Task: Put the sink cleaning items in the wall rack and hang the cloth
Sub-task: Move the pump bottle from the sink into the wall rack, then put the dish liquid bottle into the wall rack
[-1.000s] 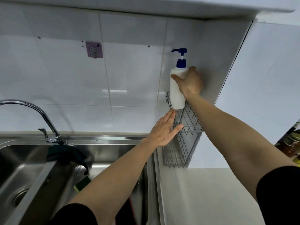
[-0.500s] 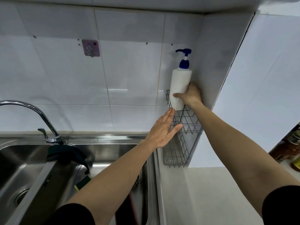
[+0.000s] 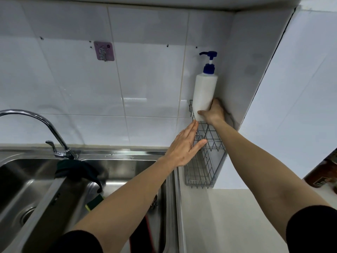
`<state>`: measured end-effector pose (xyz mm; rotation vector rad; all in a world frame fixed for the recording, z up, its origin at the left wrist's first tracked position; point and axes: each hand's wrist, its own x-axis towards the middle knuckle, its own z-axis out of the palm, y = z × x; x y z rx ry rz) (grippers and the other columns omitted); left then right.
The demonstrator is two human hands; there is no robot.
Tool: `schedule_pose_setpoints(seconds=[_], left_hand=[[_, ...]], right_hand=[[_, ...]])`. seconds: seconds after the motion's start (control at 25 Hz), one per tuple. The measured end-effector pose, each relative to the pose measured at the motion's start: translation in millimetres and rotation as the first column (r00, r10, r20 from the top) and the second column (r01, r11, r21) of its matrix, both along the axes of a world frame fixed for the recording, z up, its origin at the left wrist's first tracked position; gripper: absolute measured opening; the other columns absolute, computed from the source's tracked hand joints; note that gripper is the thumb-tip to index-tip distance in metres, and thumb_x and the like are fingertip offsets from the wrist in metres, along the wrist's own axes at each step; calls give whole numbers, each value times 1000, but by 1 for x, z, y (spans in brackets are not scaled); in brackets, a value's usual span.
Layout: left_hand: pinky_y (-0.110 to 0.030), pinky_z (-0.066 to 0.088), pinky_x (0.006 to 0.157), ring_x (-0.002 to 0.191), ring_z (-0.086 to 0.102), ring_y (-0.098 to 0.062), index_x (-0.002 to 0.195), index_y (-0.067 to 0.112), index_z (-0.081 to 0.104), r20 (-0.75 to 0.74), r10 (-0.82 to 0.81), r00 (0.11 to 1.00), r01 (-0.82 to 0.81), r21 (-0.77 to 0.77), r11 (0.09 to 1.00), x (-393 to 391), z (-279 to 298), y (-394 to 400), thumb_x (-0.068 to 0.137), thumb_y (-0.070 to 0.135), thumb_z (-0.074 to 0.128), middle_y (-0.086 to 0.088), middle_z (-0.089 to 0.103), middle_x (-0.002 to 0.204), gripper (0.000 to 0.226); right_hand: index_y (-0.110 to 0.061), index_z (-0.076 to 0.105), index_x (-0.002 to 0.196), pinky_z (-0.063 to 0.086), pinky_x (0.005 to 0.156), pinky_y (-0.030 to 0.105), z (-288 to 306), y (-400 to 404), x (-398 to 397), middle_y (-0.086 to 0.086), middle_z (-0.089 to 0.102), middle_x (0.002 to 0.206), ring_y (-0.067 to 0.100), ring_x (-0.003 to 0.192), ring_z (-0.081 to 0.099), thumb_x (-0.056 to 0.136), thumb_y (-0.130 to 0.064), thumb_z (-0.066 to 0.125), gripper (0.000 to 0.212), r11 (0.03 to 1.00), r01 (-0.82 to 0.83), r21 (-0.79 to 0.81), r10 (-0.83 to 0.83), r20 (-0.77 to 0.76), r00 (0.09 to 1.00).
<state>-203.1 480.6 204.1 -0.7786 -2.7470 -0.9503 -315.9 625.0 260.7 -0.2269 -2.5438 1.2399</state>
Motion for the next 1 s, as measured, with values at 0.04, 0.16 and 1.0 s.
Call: schedule_pose_setpoints(seconds=[0.04, 0.16, 1.0], left_hand=[[-34, 7, 121, 148, 0, -6, 153, 19, -2, -3, 0, 1000, 0, -2, 1000, -1, -1, 0, 97, 58, 23, 2, -3, 162, 73], [-33, 7, 121, 148, 0, -6, 153, 20, -2, -8, 3, 1000, -3, -5, 1000, -2, -2, -1, 97, 57, 23, 3, -3, 162, 72], [-42, 19, 118, 145, 20, -14, 149, 28, 27, -4, 256, 967, -256, 15, 967, 53, -50, -158, 96, 57, 29, 4, 21, 159, 60]], right_hand=[[-5, 45, 127, 47, 96, 38, 1, -1, -2, 14, 57, 131, 32, 121, 56, 76, -19, 78, 63, 1000, 2, 4, -2, 3, 1000], [-6, 45, 129, 47, 96, 38, 1, -1, -5, 14, 57, 132, 32, 122, 55, 74, -20, 79, 66, 1000, -8, 11, 8, 10, 1000], [-19, 46, 138, 42, 104, 26, -12, -115, 124, 1, 55, 133, 15, 122, 52, 87, -18, 64, 54, 954, -291, -71, 248, -358, 900]])
